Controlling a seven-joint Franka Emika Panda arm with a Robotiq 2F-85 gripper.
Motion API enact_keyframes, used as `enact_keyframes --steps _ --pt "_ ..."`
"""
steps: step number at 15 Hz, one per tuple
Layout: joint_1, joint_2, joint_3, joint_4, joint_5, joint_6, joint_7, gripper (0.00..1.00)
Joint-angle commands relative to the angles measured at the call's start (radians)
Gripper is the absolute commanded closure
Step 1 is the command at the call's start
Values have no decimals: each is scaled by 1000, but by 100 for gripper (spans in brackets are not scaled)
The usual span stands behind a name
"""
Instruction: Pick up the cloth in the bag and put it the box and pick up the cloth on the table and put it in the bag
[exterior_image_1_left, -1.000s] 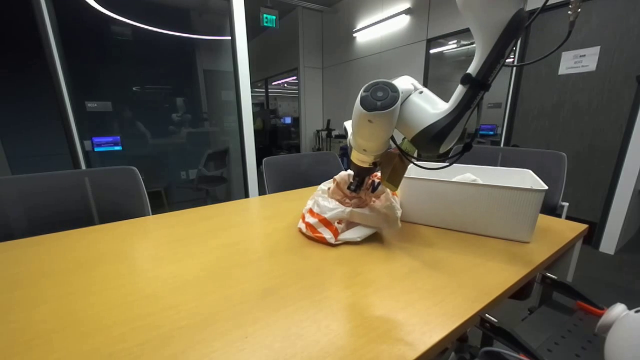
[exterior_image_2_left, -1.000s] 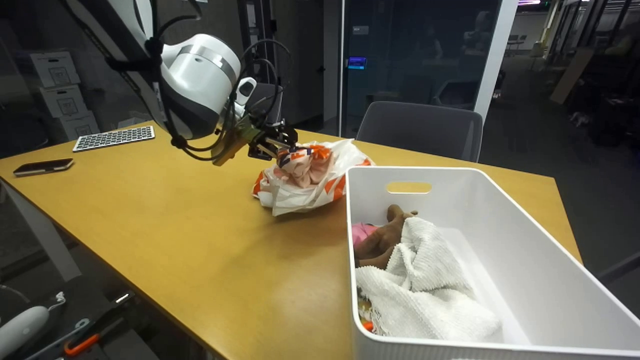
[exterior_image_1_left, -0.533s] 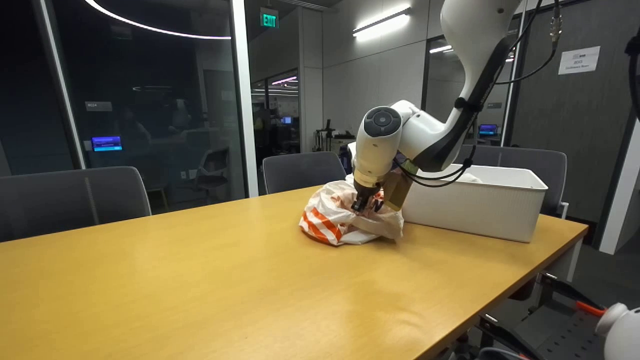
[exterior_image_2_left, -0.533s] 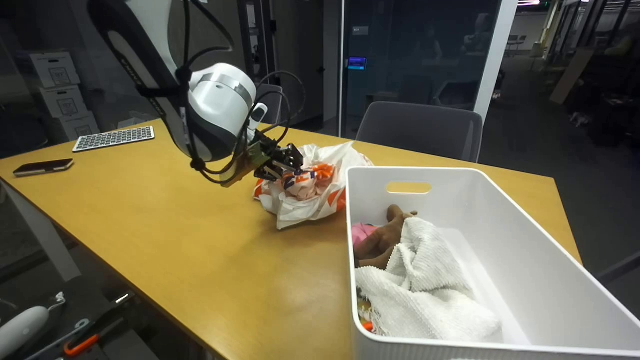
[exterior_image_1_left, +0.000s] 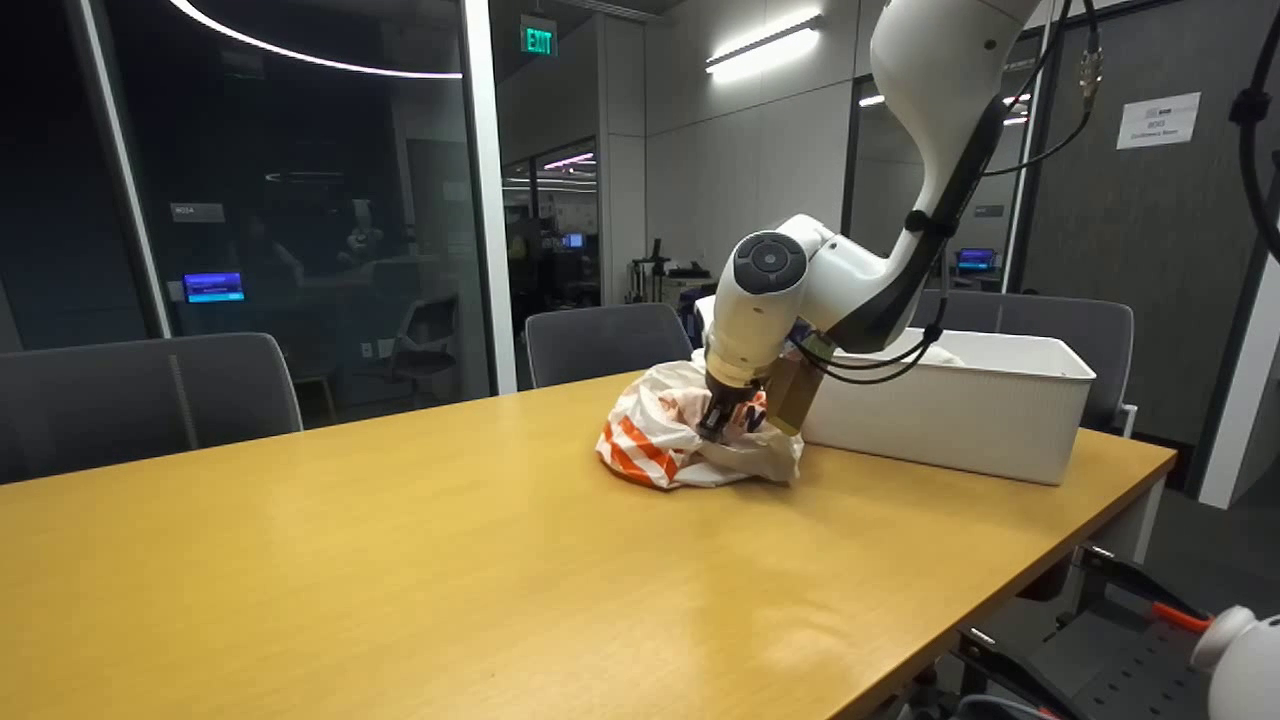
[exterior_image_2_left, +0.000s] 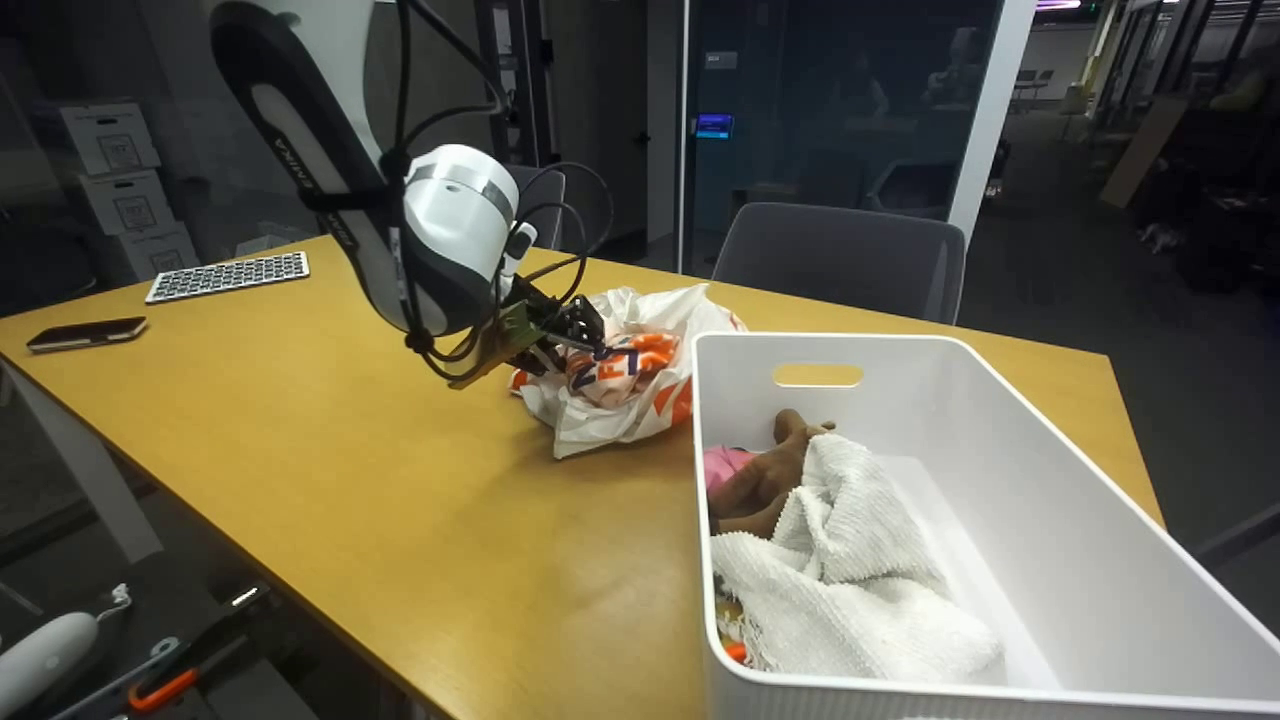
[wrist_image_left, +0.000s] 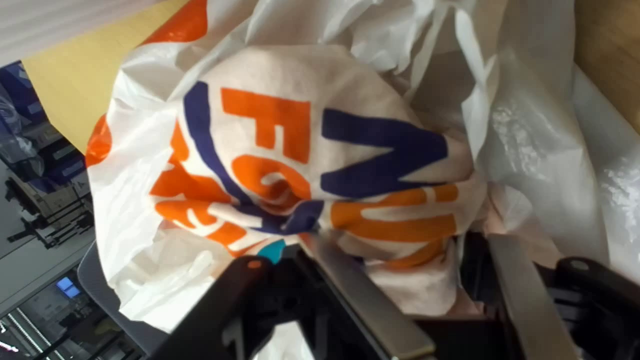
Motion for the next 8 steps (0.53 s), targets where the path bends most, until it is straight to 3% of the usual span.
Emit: enact_keyframes --steps 1,3,8 --pt "-8 -54 1 -14 -37 30 36 12" --pt "-6 -88 1 -28 -39 31 35 0" --pt "-11 -185 7 -86 45 69 11 0"
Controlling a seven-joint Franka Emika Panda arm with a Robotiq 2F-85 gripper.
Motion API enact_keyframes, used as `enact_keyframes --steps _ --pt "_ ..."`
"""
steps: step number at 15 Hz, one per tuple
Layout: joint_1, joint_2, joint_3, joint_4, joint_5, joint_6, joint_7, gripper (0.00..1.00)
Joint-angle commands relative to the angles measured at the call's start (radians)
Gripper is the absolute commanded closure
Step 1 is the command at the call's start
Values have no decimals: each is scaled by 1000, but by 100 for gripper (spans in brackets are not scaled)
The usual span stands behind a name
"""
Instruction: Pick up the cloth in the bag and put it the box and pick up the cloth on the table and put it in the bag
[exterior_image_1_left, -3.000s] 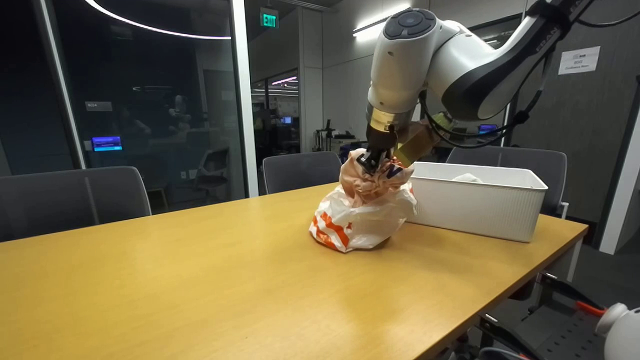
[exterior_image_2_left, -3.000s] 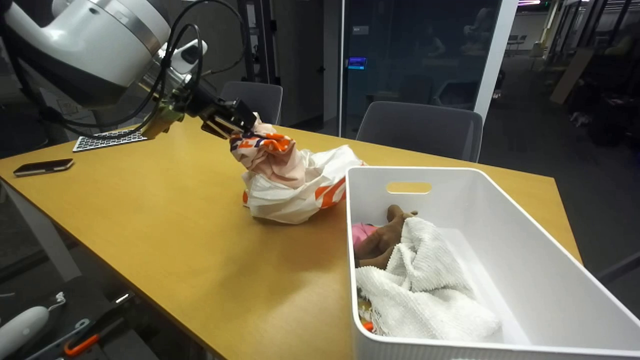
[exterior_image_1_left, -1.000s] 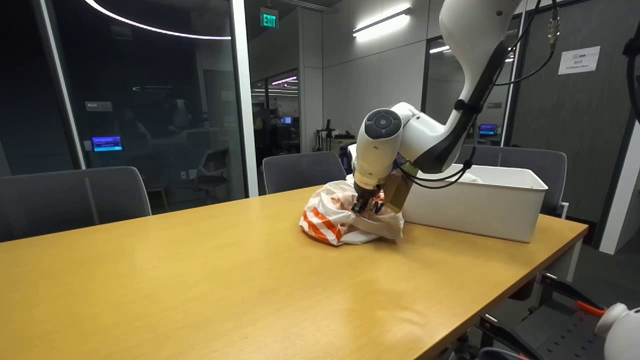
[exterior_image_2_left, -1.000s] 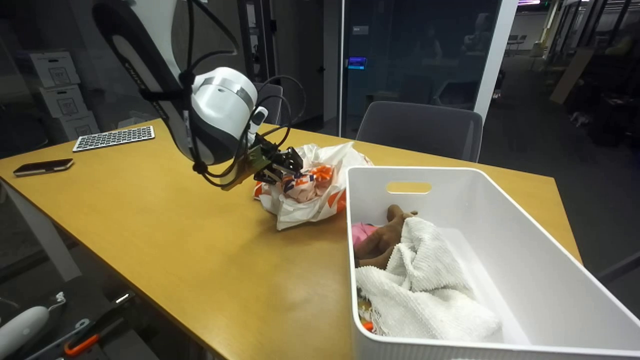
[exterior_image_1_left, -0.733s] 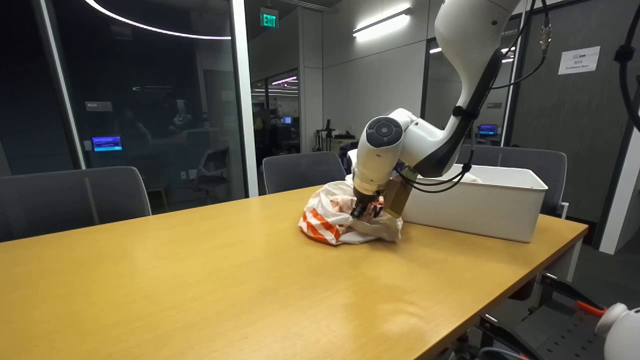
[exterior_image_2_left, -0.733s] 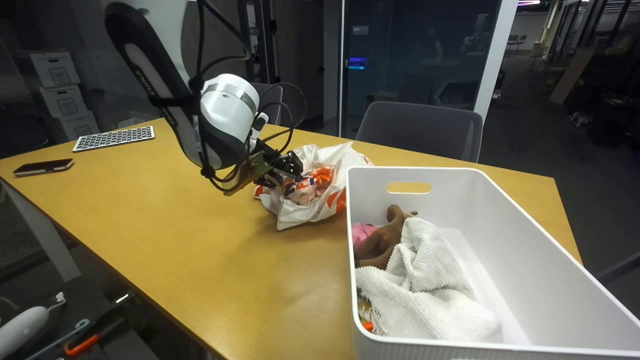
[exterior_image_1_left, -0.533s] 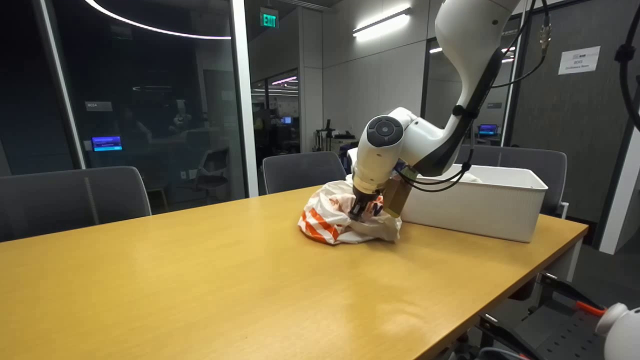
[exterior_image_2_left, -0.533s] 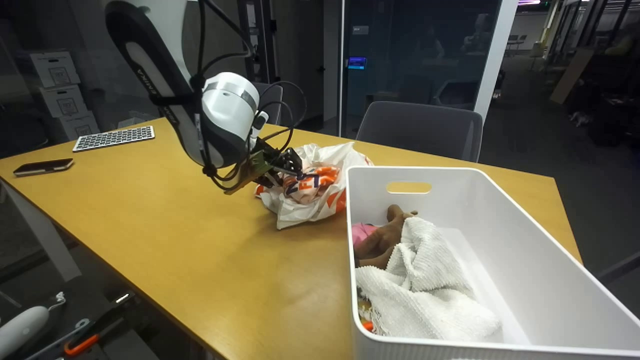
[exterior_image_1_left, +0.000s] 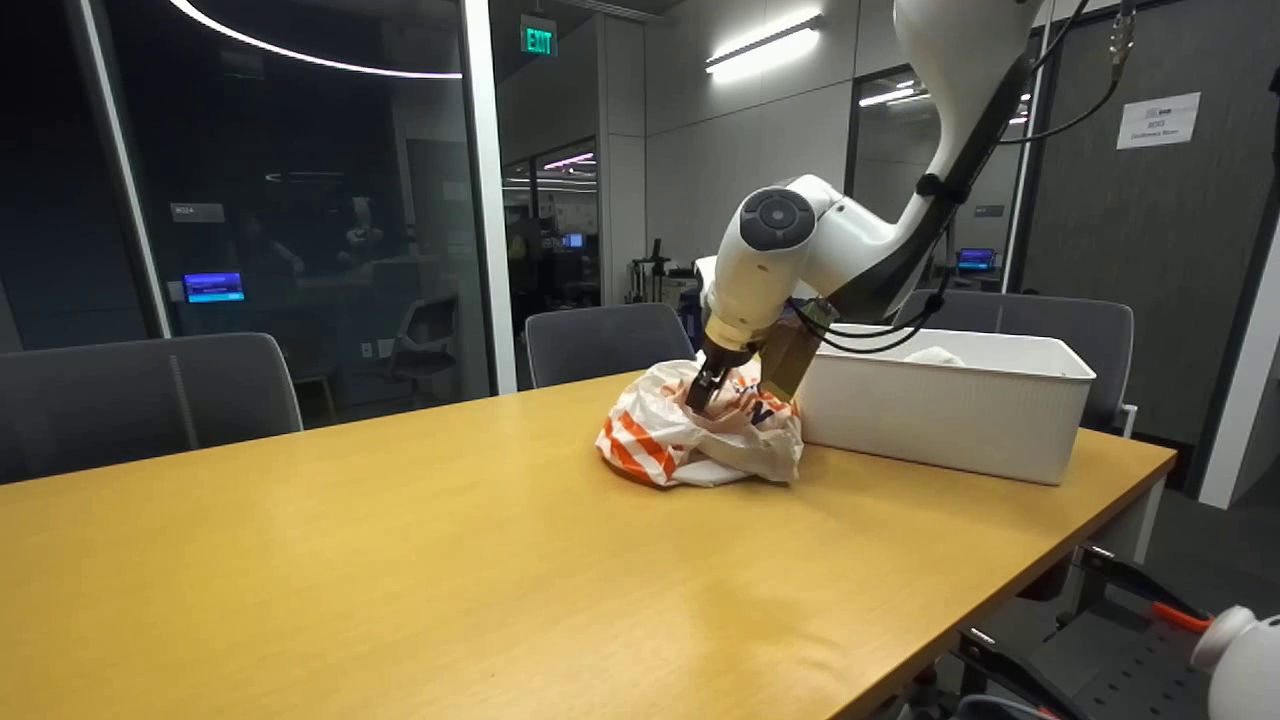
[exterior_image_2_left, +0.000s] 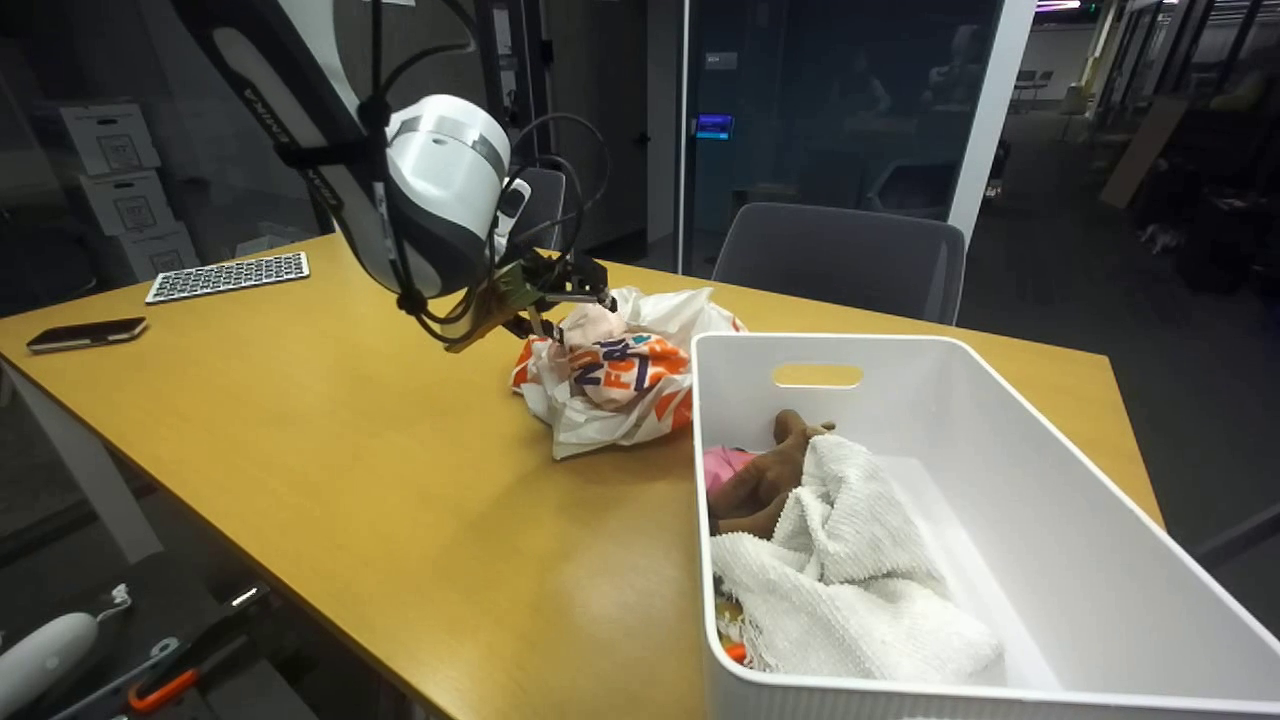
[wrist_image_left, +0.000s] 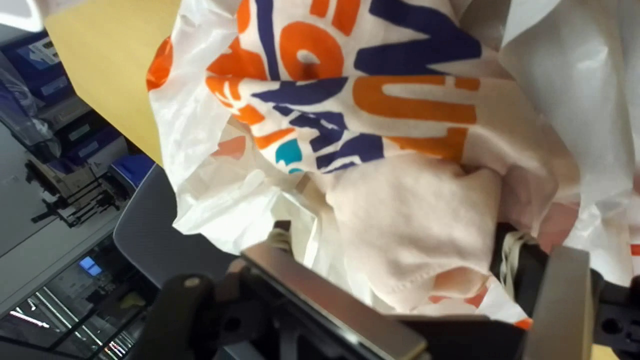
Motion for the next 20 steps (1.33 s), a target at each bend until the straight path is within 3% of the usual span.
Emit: enact_keyframes --steps 1,8,14,17,19,20 --pt "-13 -100 10 -88 92 79 -9 0" --pt "-14 -135 56 -201 411 378 -40 0" --pt "-1 -72 45 -133 378 352 -9 0" --pt "-9 -13 39 -99 405 367 -19 0" --pt "-16 -12 61 -129 493 368 -52 0" --pt "-6 -26 42 -131 431 354 -27 0"
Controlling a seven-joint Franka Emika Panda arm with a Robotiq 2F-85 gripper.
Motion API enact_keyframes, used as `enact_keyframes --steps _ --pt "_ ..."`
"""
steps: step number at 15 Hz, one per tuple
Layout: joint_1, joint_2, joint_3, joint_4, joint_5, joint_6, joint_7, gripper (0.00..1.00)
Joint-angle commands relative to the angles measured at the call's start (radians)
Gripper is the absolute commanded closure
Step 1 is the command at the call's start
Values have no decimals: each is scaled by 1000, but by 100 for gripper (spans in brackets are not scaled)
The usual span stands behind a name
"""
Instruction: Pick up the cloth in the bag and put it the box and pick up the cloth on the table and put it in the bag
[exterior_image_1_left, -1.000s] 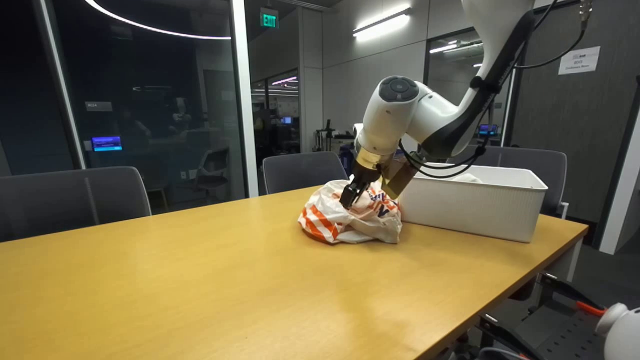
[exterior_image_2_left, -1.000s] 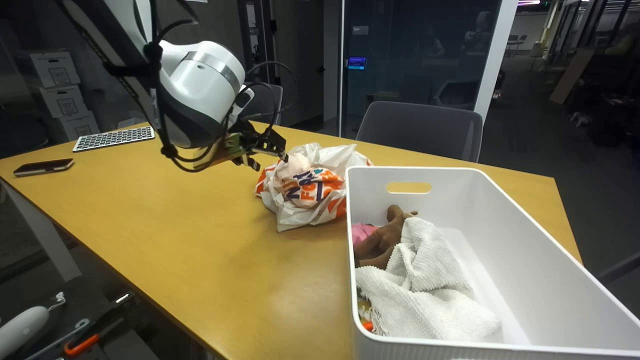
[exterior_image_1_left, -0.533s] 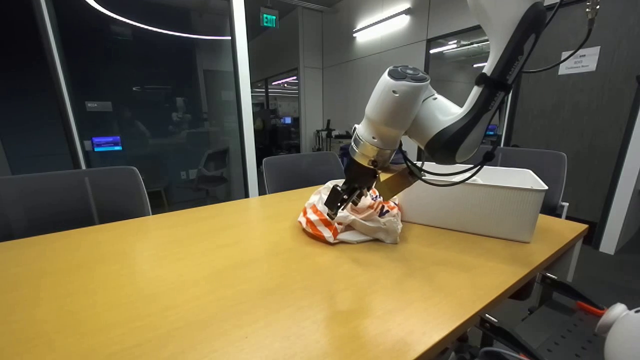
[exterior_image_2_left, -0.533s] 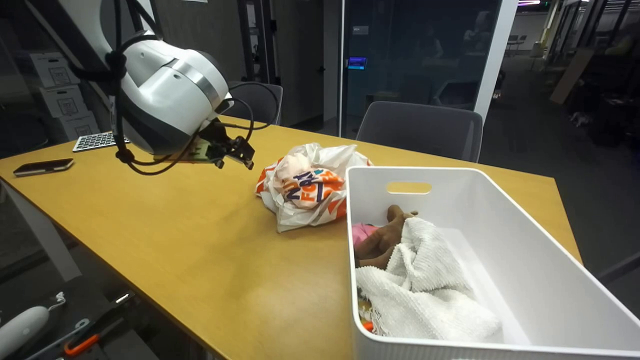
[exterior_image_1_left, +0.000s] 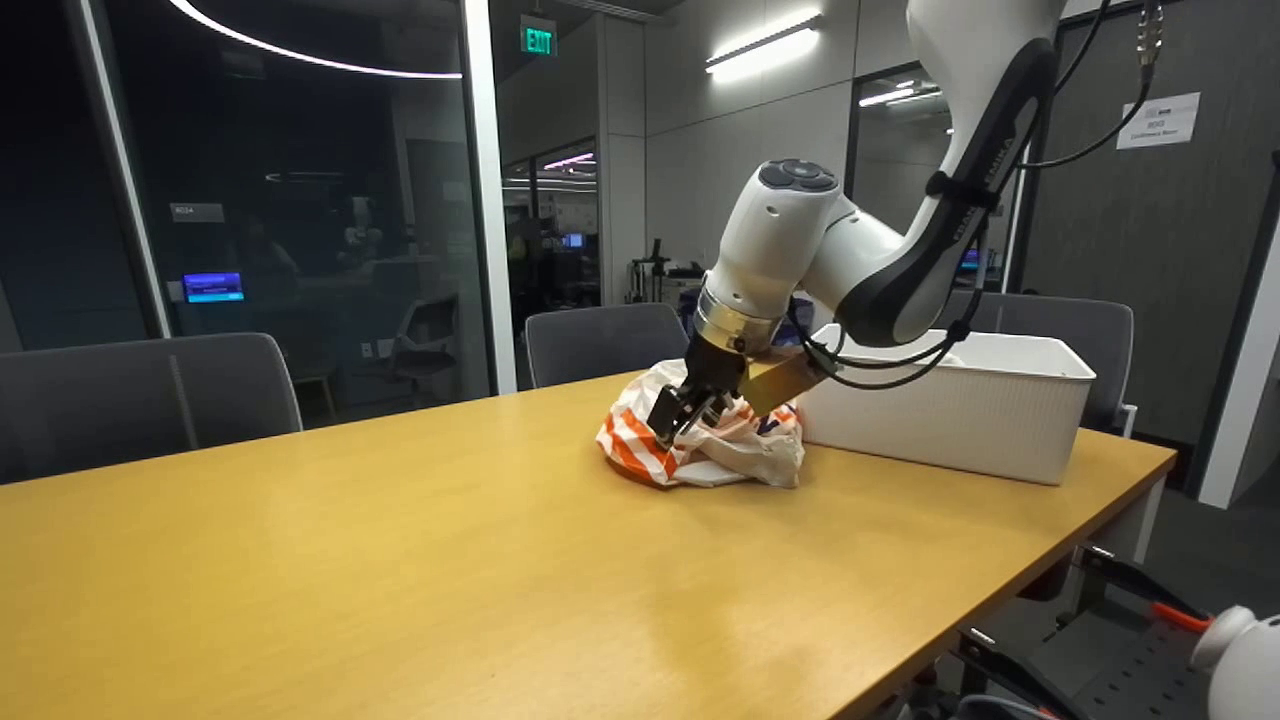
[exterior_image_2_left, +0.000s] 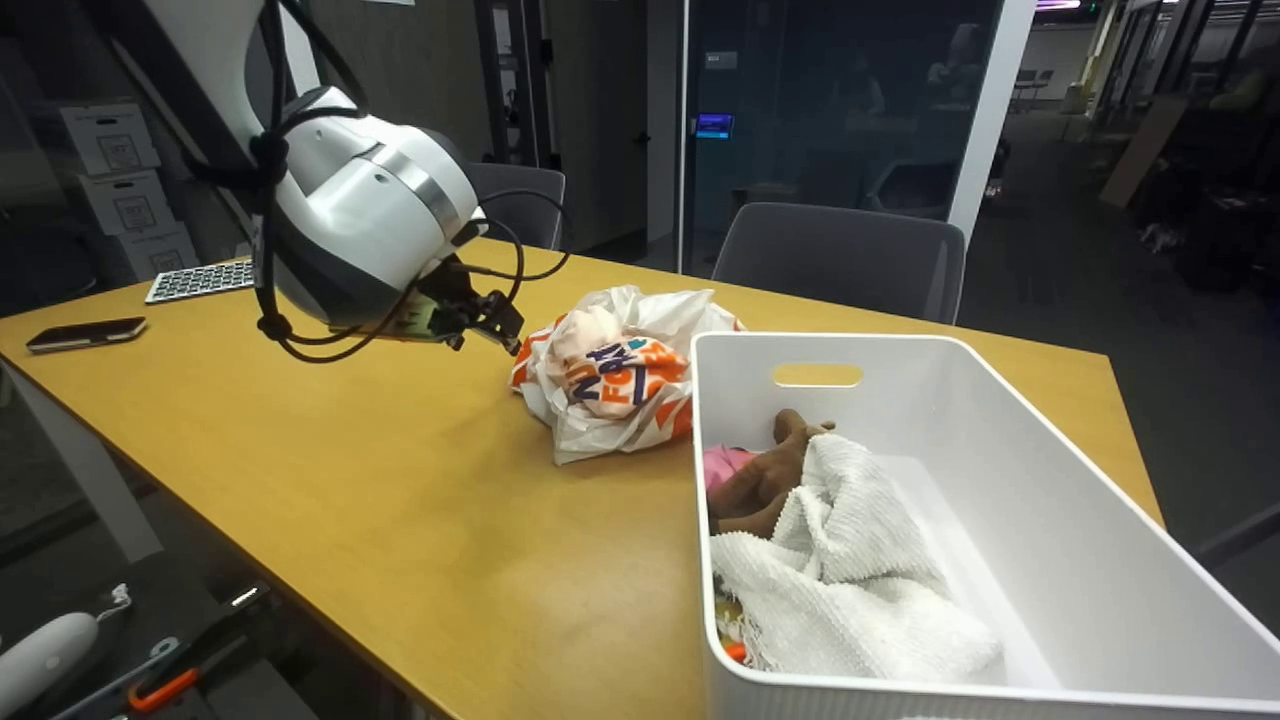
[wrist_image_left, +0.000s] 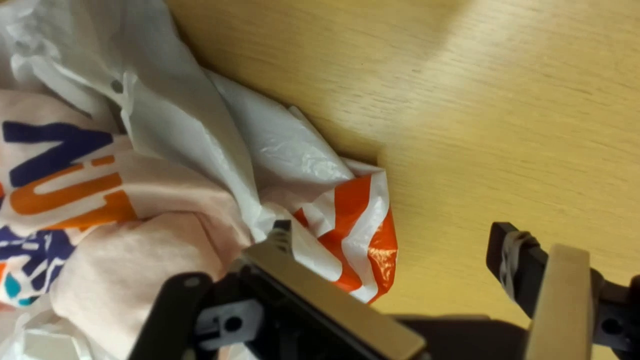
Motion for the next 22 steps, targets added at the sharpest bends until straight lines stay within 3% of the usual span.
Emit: enact_keyframes --steps 1,10,14,20,21,22 --pt "0 11 3 0 22 0 -5 0" --pt "-6 31 -28 3 -15 -54 -7 0" --pt "-2 74 -64 51 -83 -80 8 0" --pt "-6 164 -98 136 -81 -76 17 0" --pt "-7 173 -103 142 -75 -77 16 25" --pt "-8 176 -105 141 -65 -76 10 28"
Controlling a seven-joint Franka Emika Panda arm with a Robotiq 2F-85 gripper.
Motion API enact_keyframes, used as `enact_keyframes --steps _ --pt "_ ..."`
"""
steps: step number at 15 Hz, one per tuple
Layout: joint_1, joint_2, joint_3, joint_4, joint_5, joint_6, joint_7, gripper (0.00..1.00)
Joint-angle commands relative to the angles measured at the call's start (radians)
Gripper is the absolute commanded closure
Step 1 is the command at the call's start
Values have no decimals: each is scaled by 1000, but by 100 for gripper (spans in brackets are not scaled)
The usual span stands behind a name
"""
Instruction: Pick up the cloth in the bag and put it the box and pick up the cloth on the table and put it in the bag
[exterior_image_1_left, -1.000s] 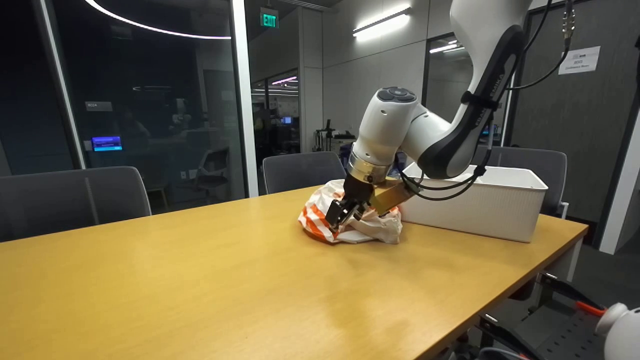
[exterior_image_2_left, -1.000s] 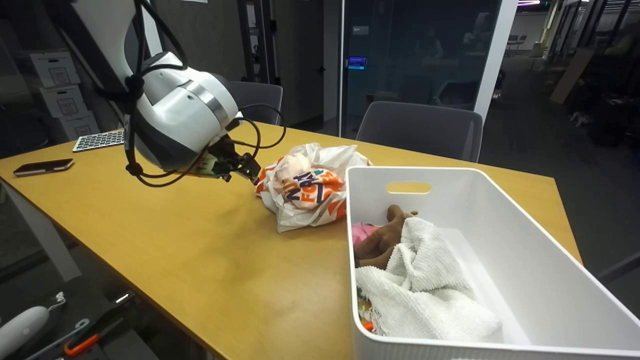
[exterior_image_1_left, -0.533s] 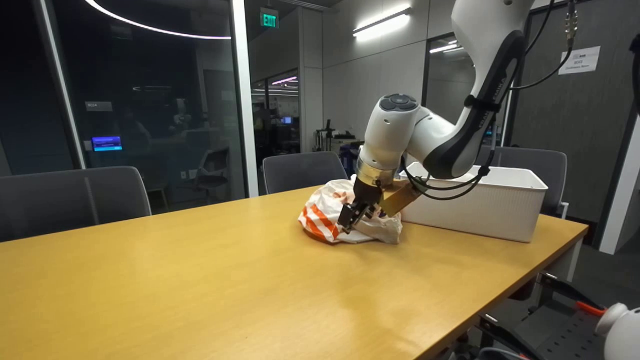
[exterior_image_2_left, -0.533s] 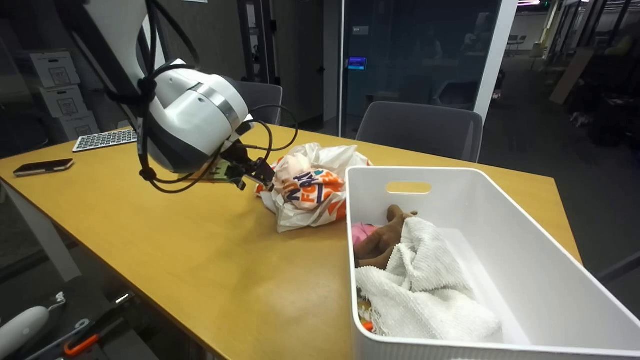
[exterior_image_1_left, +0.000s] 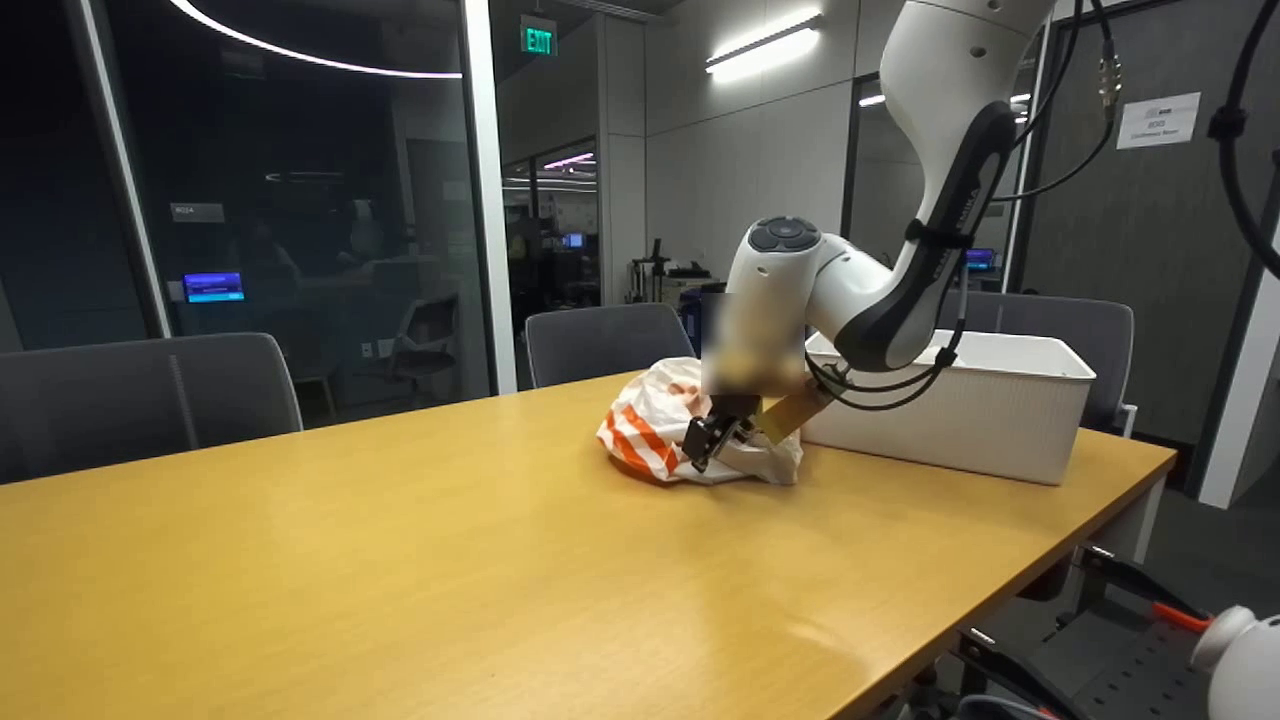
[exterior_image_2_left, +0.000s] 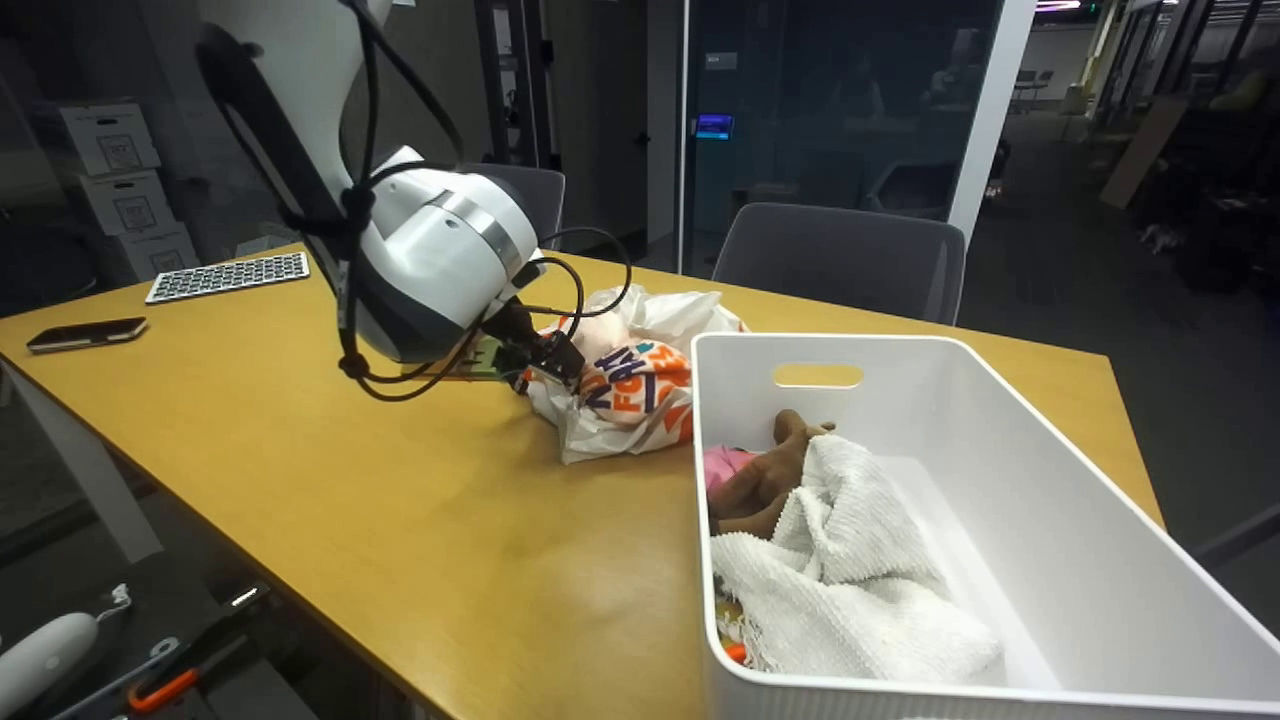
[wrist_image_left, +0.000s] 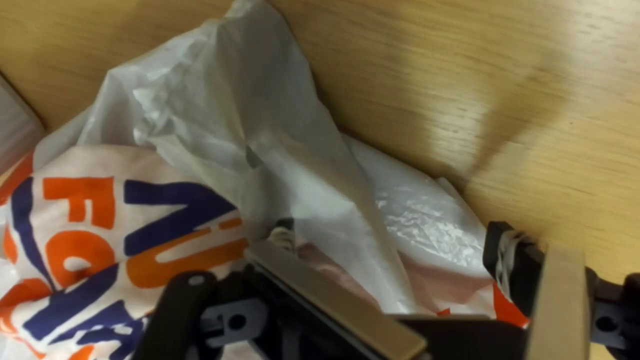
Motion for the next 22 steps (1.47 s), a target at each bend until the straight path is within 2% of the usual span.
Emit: enact_keyframes --steps 1,5,7,8,10,14,22 --pt "-6 36 -10 38 4 2 8 35" --pt "-7 7 -8 5 5 5 -5 71" --pt "-5 -10 -12 -5 -7 4 -1 86" --pt "-2 -16 -15 -6 -16 -1 6 97" --pt "-2 -32 -17 -16 -18 -6 11 100" --pt "3 -133 -7 -81 15 -33 0 97" --pt "47 -443 37 -210 37 -156 -6 100"
